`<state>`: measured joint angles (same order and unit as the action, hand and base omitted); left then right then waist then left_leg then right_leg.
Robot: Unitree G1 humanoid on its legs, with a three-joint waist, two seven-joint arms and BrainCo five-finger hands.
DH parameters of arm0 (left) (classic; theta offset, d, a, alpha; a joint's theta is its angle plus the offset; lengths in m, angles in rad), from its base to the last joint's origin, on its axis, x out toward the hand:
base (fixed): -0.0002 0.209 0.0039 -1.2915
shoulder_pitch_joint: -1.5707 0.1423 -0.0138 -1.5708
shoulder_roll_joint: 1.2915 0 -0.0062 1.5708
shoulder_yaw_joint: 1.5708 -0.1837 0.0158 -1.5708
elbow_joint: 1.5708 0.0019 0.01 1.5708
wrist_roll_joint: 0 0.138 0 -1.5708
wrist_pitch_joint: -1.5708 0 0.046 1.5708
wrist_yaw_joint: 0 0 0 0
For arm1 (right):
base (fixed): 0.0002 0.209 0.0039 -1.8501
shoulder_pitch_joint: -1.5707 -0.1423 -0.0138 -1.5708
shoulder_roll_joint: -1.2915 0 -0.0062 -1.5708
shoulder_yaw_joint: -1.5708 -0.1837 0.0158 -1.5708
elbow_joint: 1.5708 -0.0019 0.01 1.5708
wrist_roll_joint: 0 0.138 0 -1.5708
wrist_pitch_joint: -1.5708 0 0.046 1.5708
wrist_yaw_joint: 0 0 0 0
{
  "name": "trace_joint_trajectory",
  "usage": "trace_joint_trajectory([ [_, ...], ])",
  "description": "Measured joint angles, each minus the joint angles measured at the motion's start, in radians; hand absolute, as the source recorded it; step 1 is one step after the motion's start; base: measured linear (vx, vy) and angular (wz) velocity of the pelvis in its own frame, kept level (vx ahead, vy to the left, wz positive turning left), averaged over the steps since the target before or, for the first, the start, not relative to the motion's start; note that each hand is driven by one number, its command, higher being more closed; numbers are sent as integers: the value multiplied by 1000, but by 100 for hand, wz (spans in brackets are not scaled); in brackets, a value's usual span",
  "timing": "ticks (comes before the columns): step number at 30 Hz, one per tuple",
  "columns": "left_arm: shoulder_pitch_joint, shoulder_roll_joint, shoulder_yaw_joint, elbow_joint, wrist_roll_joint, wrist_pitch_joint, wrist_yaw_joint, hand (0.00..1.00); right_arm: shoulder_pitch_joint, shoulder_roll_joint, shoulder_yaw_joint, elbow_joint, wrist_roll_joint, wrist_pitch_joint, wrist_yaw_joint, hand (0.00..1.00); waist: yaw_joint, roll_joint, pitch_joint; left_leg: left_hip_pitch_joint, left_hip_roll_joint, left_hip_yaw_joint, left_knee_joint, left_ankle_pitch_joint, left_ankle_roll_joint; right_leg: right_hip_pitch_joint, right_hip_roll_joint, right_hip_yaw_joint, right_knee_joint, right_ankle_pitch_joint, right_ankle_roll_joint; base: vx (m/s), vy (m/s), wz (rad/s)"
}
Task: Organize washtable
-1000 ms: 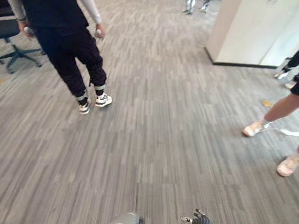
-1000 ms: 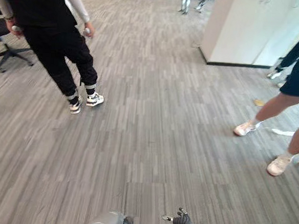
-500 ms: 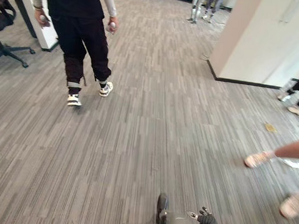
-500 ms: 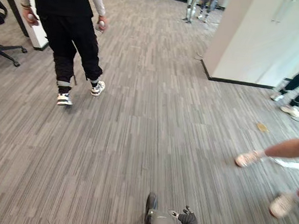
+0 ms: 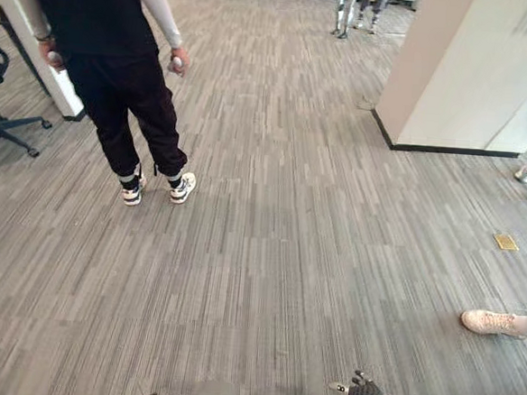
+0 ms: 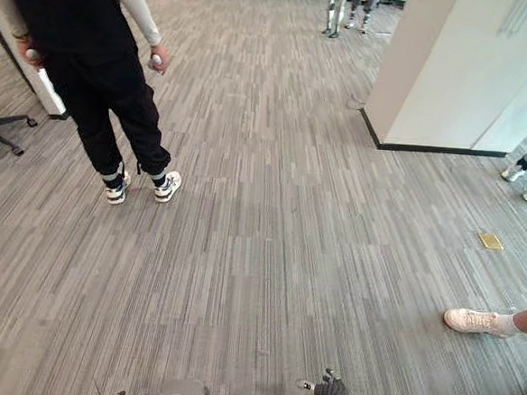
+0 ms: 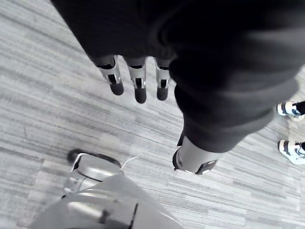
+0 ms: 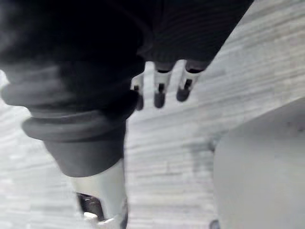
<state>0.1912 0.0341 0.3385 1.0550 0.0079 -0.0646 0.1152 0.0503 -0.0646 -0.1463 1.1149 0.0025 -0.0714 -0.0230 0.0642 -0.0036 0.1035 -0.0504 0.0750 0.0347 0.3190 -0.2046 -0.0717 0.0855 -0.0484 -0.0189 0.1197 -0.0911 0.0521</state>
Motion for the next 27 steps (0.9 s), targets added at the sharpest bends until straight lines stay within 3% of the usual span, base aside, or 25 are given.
trace_joint_trajectory([
  [5,-15,24,-22,26,6,1,-5,0,12,24,-17,11,-13,2,3,0,5,-12,-14,89,-50,9,-55,7,16,55,-48,-1,-2,0,2,112,153,7],
  [6,8,59,-74,56,8,9,-21,0,27,37,-20,19,-23,10,2,0,4,-47,-51,234,-130,25,-410,192,77,51,-110,6,-73,9,76,34,44,0],
  [27,0,70,-115,77,6,-12,-20,0,20,35,-44,29,-44,9,-34,0,2,-49,-67,149,-136,-16,-409,195,82,-3,-113,-35,-96,12,81,15,-11,5],
])
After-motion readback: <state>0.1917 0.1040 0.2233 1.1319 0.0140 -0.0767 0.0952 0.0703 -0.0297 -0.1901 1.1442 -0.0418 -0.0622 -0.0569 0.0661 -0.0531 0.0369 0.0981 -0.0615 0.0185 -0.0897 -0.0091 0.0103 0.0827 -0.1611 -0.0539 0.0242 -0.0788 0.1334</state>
